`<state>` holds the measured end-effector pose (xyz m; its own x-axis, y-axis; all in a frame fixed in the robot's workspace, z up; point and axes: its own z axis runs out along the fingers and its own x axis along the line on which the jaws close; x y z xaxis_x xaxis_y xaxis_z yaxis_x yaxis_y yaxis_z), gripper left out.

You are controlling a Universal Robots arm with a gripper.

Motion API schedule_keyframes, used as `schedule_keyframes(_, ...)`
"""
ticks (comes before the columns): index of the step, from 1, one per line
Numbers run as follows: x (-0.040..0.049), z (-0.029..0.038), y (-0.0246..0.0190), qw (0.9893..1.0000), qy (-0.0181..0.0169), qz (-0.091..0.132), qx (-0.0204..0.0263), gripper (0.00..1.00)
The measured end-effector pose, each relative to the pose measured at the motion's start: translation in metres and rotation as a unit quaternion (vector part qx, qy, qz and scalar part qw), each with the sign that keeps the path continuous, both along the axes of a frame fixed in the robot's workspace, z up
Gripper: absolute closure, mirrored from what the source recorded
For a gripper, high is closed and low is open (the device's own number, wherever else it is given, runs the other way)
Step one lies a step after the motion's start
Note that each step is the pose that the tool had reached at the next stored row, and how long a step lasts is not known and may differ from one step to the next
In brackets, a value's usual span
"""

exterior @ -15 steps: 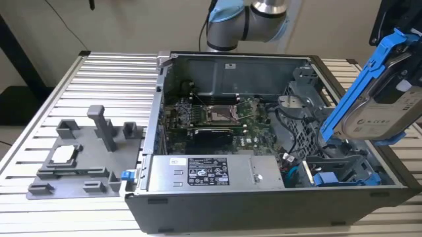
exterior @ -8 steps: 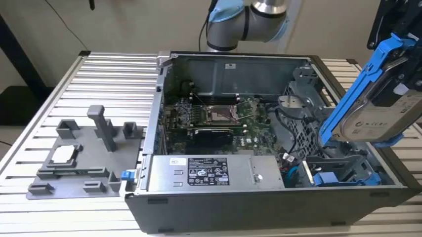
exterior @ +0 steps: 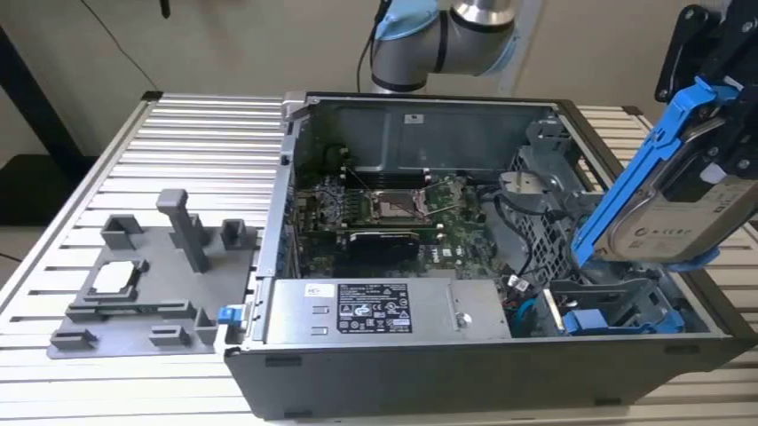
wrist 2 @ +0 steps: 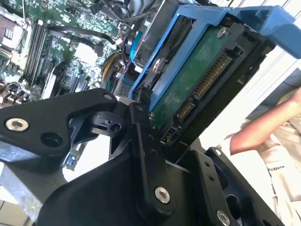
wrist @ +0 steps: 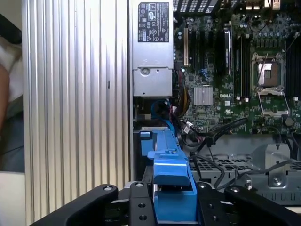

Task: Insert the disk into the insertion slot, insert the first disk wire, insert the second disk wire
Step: 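Insert the disk into the insertion slot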

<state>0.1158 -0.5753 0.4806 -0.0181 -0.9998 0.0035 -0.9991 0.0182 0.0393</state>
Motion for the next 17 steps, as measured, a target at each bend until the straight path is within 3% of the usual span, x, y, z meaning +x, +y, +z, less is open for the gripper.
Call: schedule_keyframes(17, 0.0072, -0.0288, 0.0, 1.0, 0.0, 0.0, 0.0, 0.67)
